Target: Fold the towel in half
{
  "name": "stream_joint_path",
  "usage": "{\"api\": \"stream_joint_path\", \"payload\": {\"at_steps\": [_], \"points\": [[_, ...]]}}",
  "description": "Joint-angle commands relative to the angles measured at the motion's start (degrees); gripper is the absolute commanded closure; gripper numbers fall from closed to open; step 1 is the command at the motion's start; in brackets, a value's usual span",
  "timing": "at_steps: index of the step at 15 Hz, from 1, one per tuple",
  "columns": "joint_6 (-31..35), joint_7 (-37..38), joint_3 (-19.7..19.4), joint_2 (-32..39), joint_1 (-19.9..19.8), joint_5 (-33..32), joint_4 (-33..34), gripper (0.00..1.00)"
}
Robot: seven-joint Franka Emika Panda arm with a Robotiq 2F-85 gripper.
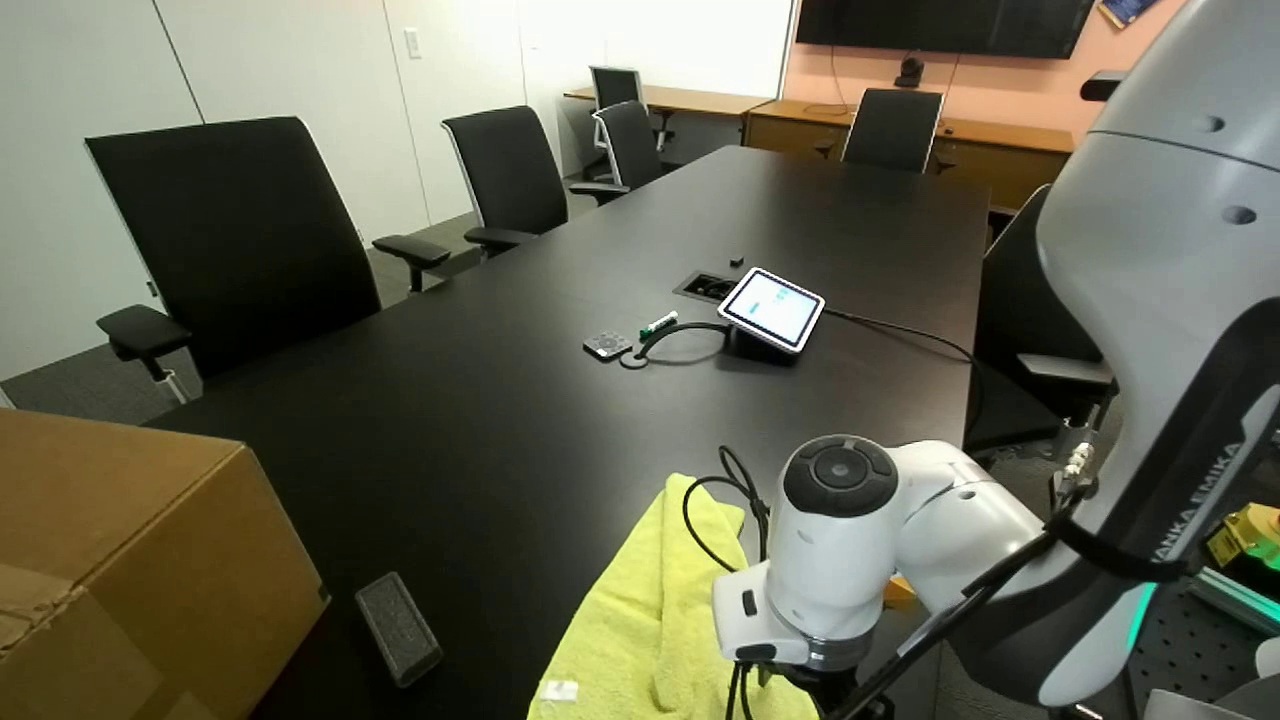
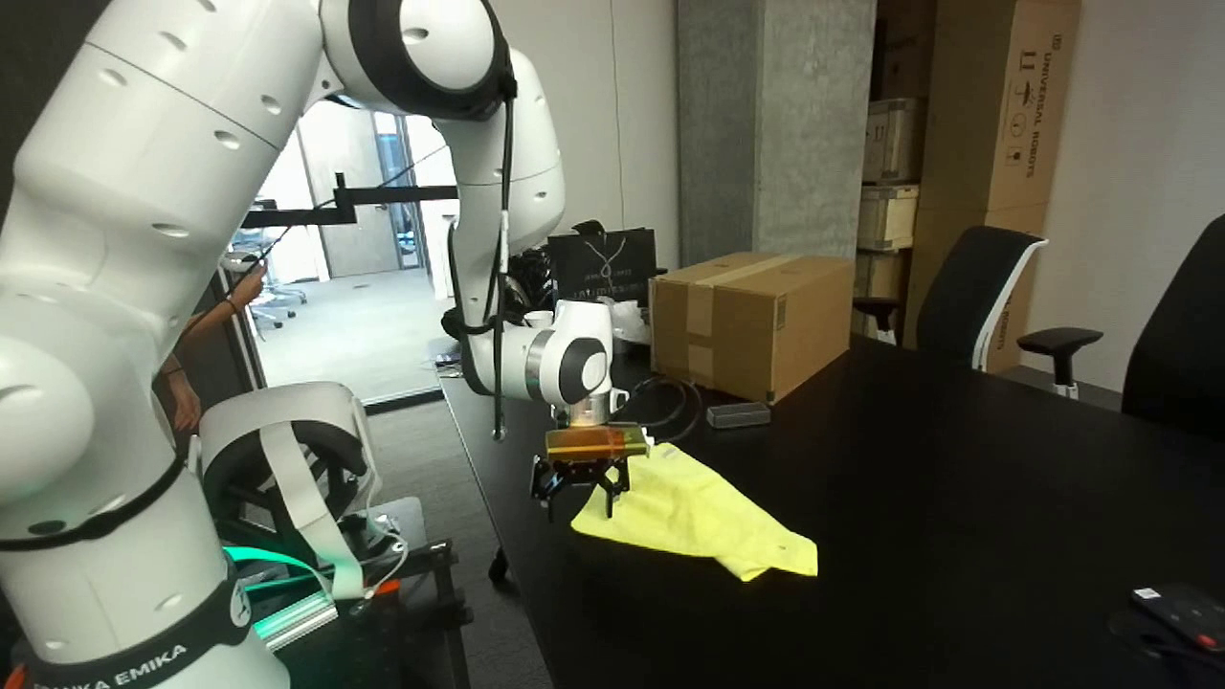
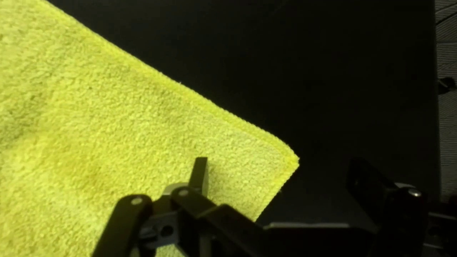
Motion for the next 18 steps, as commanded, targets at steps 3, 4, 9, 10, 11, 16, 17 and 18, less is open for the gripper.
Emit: {"api": "stream_joint_path", "payload": {"at_steps": [3, 4, 9, 10, 11, 16, 17, 18], "points": [[1.45, -0.96, 0.28, 1.83, -0.69, 0.89, 0.03, 0.00], [1.76, -0.84, 0.14, 1.91, -0.66, 0.80, 0.18, 0.00], [4.79, 0.33, -1.34, 1.41, -0.20, 0.11, 0.00, 0.00], [5.13, 0.45, -1.70, 1.54, -0.09, 0.00, 0.05, 0.04], [5.50, 0.71, -2.21, 1.84, 0.19, -0.17, 0.29, 0.26], [6.54, 0.75, -3.10, 1.73, 0.12, -0.17, 0.41, 0.57], [6.67, 0.66, -3.15, 1.68, 0.02, -0.13, 0.41, 0.63], [6.89, 0.84, -3.49, 1.90, 0.24, -0.27, 0.58, 0.70]]}}
